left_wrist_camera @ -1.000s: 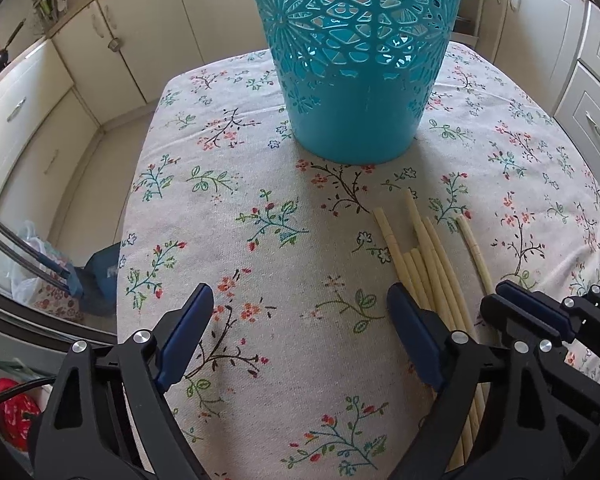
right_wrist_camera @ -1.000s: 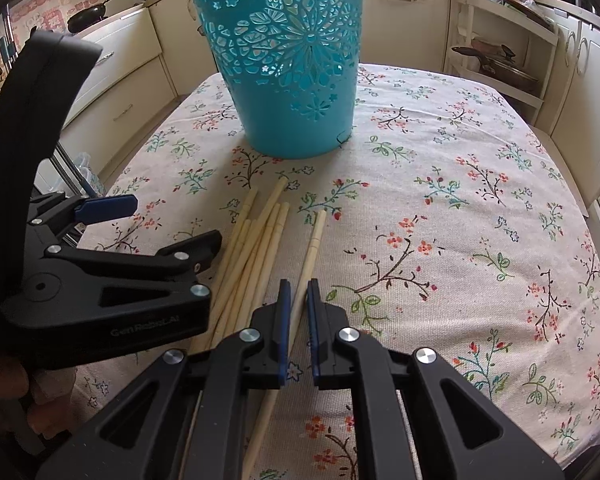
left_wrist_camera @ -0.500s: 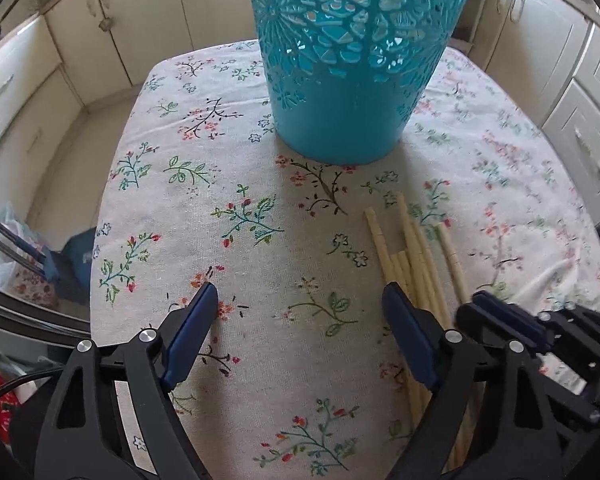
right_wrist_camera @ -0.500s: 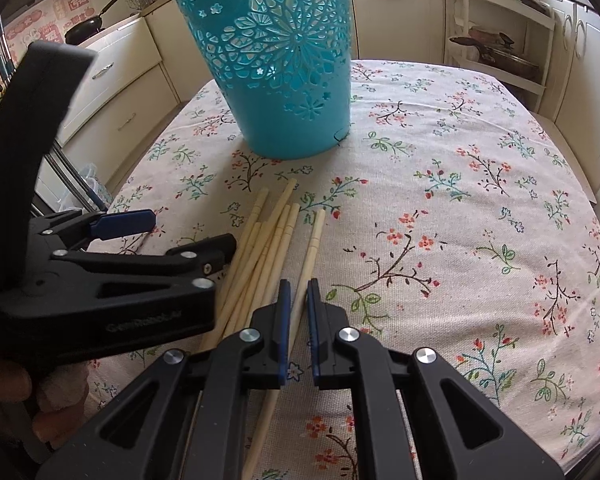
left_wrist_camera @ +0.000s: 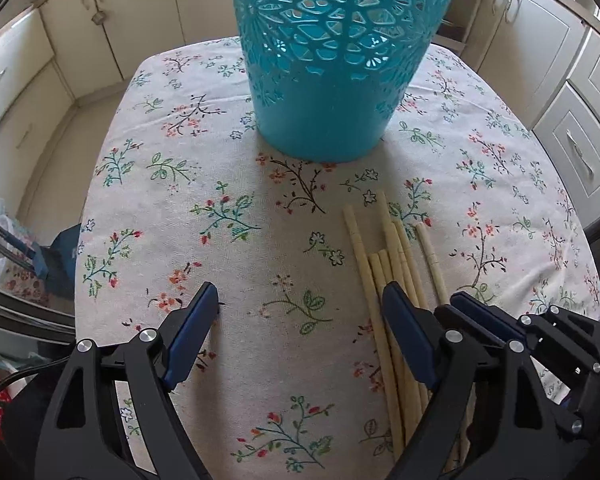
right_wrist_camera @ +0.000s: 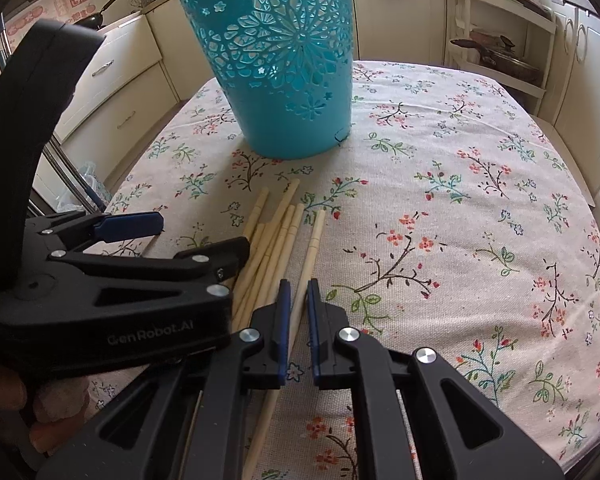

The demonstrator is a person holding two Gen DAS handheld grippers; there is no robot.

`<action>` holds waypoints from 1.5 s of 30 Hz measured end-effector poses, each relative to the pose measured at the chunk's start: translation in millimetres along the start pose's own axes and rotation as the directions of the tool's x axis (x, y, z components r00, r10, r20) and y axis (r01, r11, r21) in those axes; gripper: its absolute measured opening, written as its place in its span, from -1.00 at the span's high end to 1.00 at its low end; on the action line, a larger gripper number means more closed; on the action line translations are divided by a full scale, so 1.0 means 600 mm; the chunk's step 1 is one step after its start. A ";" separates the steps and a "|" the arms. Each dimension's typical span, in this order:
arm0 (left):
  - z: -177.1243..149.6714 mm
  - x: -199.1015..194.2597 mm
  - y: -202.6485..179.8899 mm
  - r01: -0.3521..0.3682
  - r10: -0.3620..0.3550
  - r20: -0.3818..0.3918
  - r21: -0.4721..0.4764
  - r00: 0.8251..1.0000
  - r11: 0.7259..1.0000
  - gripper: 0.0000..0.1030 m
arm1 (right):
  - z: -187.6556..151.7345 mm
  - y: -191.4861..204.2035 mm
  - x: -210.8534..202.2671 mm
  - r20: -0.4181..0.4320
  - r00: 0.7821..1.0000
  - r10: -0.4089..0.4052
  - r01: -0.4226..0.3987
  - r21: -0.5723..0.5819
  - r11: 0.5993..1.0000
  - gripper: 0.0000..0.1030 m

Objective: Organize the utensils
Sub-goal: 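Close the left gripper on a chopstick from the bundle, then lift the chopstick with the left gripper and drop it into the basket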

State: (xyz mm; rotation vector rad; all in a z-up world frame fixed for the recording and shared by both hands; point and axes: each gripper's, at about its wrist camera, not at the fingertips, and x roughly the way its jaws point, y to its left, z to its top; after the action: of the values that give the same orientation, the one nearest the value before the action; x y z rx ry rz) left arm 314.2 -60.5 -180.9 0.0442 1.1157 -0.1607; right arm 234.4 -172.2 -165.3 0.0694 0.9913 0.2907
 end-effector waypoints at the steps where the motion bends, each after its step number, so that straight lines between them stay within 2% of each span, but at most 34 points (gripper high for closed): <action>1: 0.000 0.000 -0.001 -0.002 0.002 -0.001 0.000 1.000 1.000 -0.56 | 0.000 0.000 0.000 0.000 1.000 -0.001 0.001 -0.003 1.000 0.82; 8: 0.001 -0.002 -0.006 -0.029 0.029 -0.001 0.018 1.000 0.999 -0.55 | -0.001 0.003 0.000 -0.003 1.000 -0.016 0.016 -0.024 1.000 0.82; 10: 0.002 0.001 -0.003 -0.039 0.039 -0.018 0.018 0.999 0.999 -0.39 | 0.000 0.004 0.000 -0.004 1.000 -0.015 0.015 -0.024 1.000 0.82; 16: 0.002 0.004 -0.003 -0.049 0.050 -0.017 0.028 0.999 0.998 -0.37 | 0.000 0.007 0.000 -0.004 1.000 -0.025 0.025 -0.040 0.999 0.82; 25: 0.008 0.001 -0.011 -0.035 0.035 -0.012 0.048 0.999 0.998 -0.14 | -0.001 0.010 0.000 -0.002 0.999 -0.035 0.035 -0.059 0.998 0.82; 31: 0.013 -0.001 -0.012 -0.020 0.021 -0.008 0.067 1.000 0.998 0.25 | -0.003 0.013 0.000 0.000 0.999 -0.045 0.045 -0.076 0.996 0.82; 36: 0.018 -0.001 -0.013 0.006 -0.005 -0.006 0.084 1.000 0.996 0.77 | -0.003 0.013 0.002 0.004 0.999 -0.049 0.049 -0.084 0.995 0.82; 45: 0.016 -0.002 -0.013 0.045 -0.043 -0.017 0.083 0.999 0.996 0.90 | -0.002 0.015 0.002 0.005 0.999 -0.046 0.046 -0.083 0.995 0.82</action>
State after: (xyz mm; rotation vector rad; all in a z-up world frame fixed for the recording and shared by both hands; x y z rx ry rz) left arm 321.3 -69.1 -175.5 0.0957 1.1249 -0.2467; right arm 232.3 -163.5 -165.5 -0.0291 0.9757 0.2894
